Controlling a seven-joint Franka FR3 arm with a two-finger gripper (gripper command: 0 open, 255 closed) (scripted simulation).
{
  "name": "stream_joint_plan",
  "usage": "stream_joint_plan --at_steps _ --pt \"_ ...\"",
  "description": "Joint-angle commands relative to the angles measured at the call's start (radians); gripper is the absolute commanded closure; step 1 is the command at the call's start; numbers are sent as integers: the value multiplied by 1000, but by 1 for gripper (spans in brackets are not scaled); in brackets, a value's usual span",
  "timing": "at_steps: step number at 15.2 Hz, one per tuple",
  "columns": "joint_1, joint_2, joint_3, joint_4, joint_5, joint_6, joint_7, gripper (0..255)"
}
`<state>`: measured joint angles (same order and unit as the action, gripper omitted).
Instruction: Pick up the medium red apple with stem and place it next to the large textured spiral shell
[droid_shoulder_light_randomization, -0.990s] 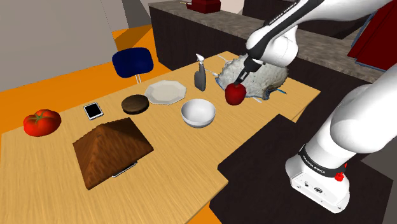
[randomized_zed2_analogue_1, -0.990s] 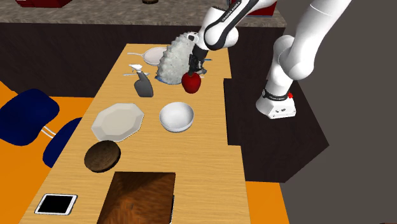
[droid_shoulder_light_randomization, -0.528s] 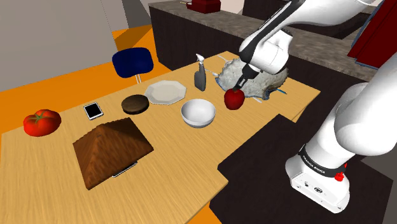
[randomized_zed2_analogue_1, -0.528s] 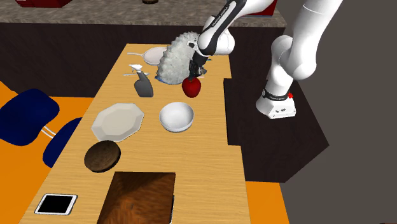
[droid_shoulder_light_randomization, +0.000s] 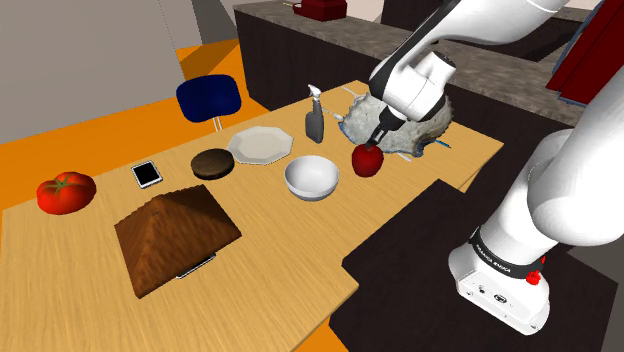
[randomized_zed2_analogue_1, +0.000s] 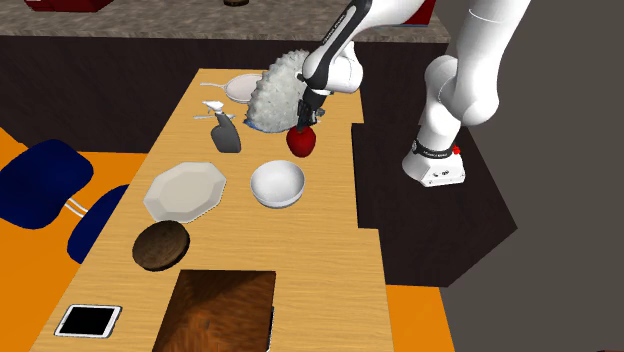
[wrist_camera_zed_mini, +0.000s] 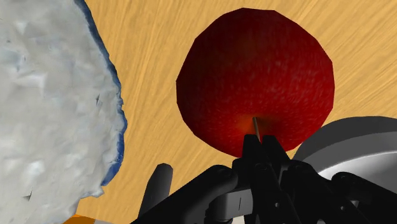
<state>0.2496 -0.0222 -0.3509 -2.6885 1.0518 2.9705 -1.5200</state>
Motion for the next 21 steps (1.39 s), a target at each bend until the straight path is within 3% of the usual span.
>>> stream_joint_plan --at_steps 1,3,4,9,11,12,13,21 --pt "0 0 0 0 2 0 -1 255" --pt "0 0 0 0 2 0 -1 255" --pt "0 0 0 0 2 0 -1 0" --pt "0 0 0 0 2 0 -1 0" --pt "-50 -117 0 -71 -282 -15 225 0" --pt "-100 -173 21 -97 -406 -36 321 0" --pt "-149 -214 50 -112 -481 -61 378 0" --pt "-165 -213 68 -111 -468 -63 370 0"
